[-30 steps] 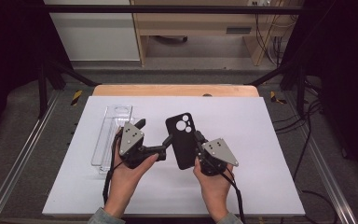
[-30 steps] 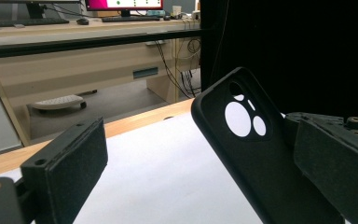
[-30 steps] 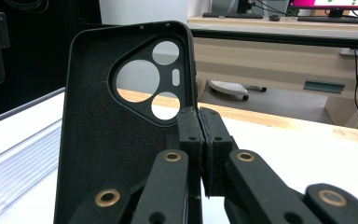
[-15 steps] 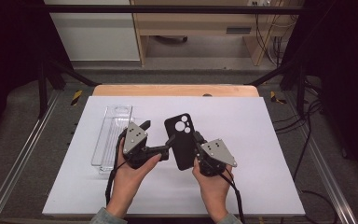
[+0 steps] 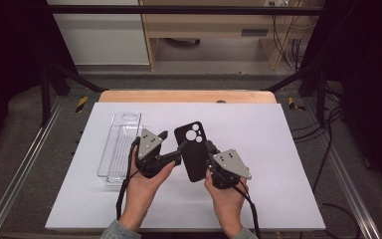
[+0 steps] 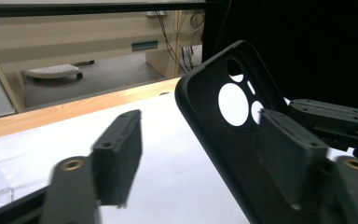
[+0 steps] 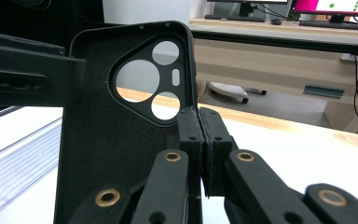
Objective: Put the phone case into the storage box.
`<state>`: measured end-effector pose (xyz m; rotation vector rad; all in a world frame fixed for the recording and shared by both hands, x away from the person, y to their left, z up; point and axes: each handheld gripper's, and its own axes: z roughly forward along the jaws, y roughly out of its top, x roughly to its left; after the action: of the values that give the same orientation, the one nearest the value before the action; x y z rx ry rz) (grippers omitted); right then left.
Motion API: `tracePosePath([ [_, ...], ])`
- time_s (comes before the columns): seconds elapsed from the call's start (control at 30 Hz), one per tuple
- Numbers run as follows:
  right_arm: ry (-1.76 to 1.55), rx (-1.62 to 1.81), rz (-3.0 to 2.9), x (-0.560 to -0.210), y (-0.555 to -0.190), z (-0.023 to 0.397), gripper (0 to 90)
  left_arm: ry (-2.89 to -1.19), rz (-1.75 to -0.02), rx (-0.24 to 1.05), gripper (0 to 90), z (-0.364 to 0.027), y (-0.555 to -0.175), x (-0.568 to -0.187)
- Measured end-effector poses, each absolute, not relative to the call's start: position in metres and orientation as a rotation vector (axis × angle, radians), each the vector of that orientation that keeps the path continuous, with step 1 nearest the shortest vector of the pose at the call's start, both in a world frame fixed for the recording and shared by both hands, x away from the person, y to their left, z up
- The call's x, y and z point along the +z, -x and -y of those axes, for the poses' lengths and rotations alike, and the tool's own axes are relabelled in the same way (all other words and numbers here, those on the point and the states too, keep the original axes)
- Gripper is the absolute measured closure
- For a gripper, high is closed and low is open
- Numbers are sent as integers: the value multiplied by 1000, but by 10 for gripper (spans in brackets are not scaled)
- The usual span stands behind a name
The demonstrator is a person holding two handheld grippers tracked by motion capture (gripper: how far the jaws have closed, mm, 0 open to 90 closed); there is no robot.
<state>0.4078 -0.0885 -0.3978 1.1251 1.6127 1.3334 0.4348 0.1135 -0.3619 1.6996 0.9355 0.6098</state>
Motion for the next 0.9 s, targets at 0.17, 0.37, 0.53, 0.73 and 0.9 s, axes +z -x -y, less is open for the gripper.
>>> tracePosePath([
  [0.17, -1121, 1335, -1613, -398, -407, 87, 886, -1698, -950, 610, 426, -111, -435, -362],
  [0.37, -1115, 1334, -1612, -398, -406, 87, 886, -1695, -973, 604, 508, -111, -435, -362],
  [0.53, -1115, 1333, -1617, -398, -406, 86, 886, -1689, -979, 601, 567, -112, -435, -362],
  [0.73, -1116, 1334, -1618, -399, -407, 87, 886, -1683, -983, 595, 602, -112, -435, -363],
  [0.9, -1115, 1333, -1619, -399, -406, 86, 886, -1682, -990, 577, 638, -111, -435, -364],
])
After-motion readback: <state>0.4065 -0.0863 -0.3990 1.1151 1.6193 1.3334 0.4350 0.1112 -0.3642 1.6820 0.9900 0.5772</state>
